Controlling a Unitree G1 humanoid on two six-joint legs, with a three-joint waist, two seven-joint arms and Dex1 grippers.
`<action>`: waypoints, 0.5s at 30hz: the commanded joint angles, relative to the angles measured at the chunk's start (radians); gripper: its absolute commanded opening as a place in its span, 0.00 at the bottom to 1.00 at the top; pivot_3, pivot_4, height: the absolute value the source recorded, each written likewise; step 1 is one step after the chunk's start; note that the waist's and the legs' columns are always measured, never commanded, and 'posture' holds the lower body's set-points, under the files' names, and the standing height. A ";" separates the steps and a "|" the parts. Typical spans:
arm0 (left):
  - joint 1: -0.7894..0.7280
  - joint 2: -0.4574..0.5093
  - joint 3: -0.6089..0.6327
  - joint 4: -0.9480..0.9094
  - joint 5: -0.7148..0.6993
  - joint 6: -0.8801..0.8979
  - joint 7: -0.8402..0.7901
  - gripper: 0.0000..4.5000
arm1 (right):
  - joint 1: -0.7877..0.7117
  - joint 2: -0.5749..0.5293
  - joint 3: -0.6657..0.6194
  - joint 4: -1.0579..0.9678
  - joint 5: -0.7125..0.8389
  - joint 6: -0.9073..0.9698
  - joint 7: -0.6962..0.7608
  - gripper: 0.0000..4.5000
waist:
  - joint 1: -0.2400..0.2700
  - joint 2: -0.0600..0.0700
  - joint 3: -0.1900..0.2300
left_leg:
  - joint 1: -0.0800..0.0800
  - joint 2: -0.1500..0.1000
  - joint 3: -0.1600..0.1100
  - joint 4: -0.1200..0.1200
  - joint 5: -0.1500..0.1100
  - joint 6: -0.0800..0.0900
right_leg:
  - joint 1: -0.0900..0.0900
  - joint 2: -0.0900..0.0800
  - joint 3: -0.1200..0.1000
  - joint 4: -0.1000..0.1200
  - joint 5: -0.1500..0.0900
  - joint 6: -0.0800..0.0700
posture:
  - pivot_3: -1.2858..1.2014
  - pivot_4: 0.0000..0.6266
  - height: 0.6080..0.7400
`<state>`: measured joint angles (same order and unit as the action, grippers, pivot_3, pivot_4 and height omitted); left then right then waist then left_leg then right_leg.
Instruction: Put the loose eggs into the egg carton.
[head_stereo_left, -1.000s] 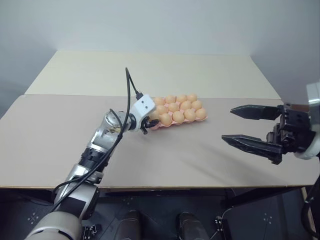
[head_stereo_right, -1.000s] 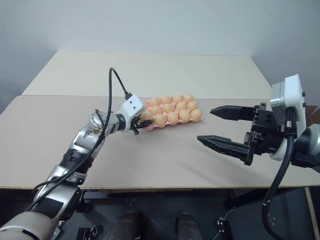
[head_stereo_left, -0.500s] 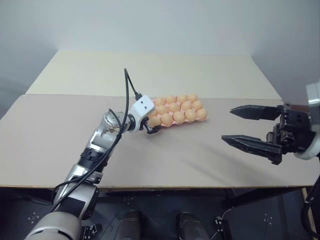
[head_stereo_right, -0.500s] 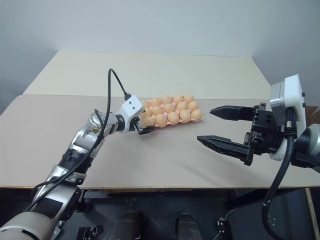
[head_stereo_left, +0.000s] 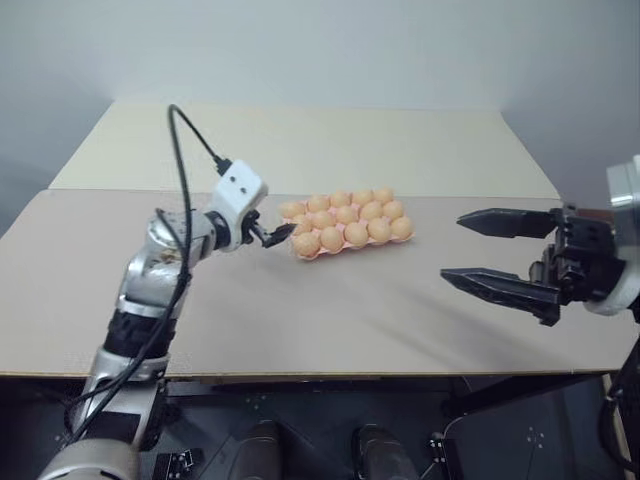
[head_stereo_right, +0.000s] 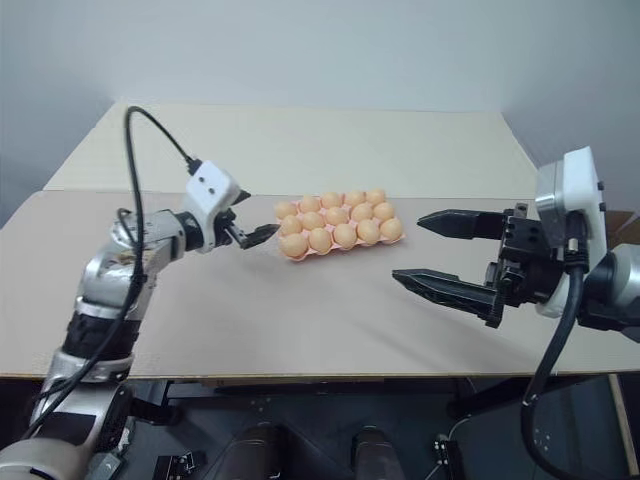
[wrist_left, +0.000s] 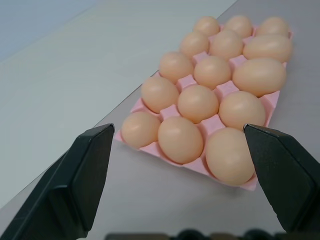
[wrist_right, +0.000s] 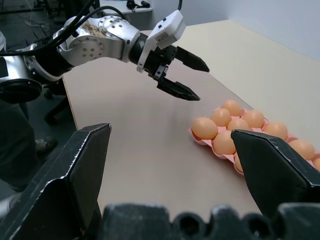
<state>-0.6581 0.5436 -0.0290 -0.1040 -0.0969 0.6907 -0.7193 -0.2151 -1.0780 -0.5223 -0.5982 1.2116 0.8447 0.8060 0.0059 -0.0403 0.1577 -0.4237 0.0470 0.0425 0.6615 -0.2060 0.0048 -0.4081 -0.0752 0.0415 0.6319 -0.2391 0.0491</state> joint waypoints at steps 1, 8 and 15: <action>0.086 0.079 0.144 -0.148 -0.042 0.073 0.024 1.00 | -0.002 0.007 -0.024 0.007 -0.019 -0.033 0.012 1.00 | -0.005 0.000 0.000 | 0.000 0.000 0.000 0.000 0.000 0.000 | 0.000 0.000 0.000 0.000 0.000 0.000 | 0.52 0.24 1.00; 0.295 0.070 0.335 -0.291 -0.074 0.079 0.145 1.00 | 0.091 0.083 -0.025 -0.032 -0.102 -0.068 -0.032 1.00 | 0.003 0.000 0.000 | 0.002 0.001 0.000 0.000 0.000 0.000 | 0.002 -0.001 -0.001 0.000 0.000 0.000 | 0.52 0.24 1.00; 0.610 -0.206 0.383 -0.422 -0.038 -0.132 0.364 1.00 | 0.318 0.461 0.112 -0.142 -0.408 -0.320 -0.241 1.00 | 0.005 -0.002 -0.003 | 0.001 0.001 0.001 0.000 0.000 0.000 | 0.001 -0.001 0.000 -0.001 0.000 0.000 | 0.52 0.24 1.00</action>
<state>-0.0656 0.3526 0.3465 -0.4543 -0.1546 0.6296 -0.4092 0.0906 -0.6583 -0.4301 -0.6986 0.8959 0.6372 0.6134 0.0112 -0.0425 0.1545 -0.4224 0.0479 0.0430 0.6615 -0.2063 0.0044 -0.4066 -0.0758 0.0415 0.6320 -0.2393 0.0488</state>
